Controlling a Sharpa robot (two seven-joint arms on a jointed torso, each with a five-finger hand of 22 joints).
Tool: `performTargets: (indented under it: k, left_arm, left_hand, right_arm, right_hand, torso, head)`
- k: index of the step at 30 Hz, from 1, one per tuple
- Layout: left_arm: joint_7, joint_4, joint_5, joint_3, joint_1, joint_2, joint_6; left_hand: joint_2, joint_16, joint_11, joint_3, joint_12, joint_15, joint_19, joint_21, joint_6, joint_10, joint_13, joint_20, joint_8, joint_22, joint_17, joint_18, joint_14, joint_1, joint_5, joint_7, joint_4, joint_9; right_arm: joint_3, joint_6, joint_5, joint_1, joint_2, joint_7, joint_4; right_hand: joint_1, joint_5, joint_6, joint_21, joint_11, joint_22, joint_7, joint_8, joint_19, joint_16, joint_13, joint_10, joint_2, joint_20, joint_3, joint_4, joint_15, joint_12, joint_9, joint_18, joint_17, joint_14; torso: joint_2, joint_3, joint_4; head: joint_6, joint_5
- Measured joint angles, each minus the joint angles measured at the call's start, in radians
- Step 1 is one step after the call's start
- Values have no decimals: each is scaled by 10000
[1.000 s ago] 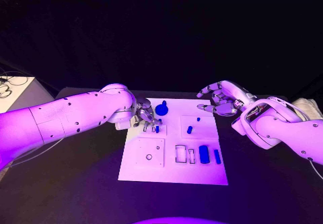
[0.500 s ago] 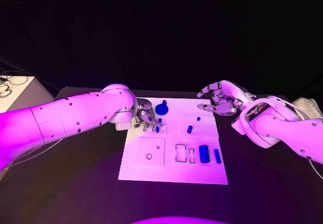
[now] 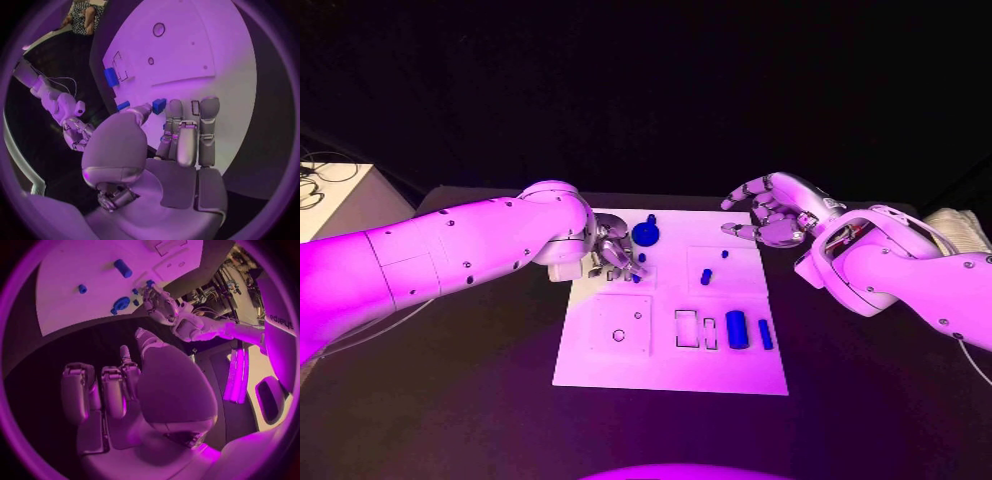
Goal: Assemble the parts on the task board
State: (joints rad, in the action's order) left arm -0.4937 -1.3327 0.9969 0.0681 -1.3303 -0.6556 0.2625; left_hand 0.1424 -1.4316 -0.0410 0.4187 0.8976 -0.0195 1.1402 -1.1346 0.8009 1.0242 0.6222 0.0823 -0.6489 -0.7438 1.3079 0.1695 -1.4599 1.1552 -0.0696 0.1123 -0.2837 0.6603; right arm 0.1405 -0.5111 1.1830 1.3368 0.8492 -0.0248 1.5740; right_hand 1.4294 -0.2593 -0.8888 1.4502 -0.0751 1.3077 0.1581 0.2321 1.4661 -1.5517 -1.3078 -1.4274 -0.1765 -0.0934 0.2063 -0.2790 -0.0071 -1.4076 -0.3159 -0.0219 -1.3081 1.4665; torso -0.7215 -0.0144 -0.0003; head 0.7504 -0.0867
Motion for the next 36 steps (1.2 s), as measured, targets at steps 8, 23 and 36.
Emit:
performTargets:
  k: [8, 23, 36]
  left_arm:
    - [0, 17, -147, -5, -5, -3, -75]
    - [7, -68, -665, 2, -6, -65, -536]
    - [8, -516, -1038, 1, -7, -479, -1260]
  left_hand:
    - [-244, 0, 71, 1012, 0, -37, -221, -37, -5, -73, -111, 36, -35, 150, 0, 1, 38, 775, 4, -6, 123, 240]
    - [355, -2, 163, 3700, 59, -81, -343, -463, -238, -18, -291, -19, -902, -220, -1, 0, 65, 434, -201, -90, 796, 332]
    - [674, -845, 541, 3675, 1357, -464, 575, -1708, 307, 1154, 782, -395, -1742, -1937, -2, -319, -68, -1391, -4109, -482, 1228, 336]
  right_arm:
    - [0, 66, 0, -1, -57, 65, -64]
    - [8, 229, 21, -10, -122, 192, -188]
    - [16, 314, 23, -21, -59, 261, -211]
  right_hand:
    - [0, 0, 0, 0, 0, -1, 0, 0, 0, 0, 1, 0, 0, 0, 0, 0, 0, 0, 0, -1, 0, 0]
    - [0, 0, 0, 0, 0, -3, 0, 0, 0, 0, 2, 0, 0, 0, 53, -53, 0, -1, 0, 0, 2, 0]
    - [-4, 0, 0, 0, 0, -4, 0, 0, 0, 0, 2, 0, 4, 0, 53, -53, 0, -2, 0, 0, 4, 0]
  torso:
    - [-7, -1, -3]
    - [-3, -1, 10]
    - [-1, 5, 24]
  head:
    - [22, -11]
    - [43, 30]
    - [103, -19]
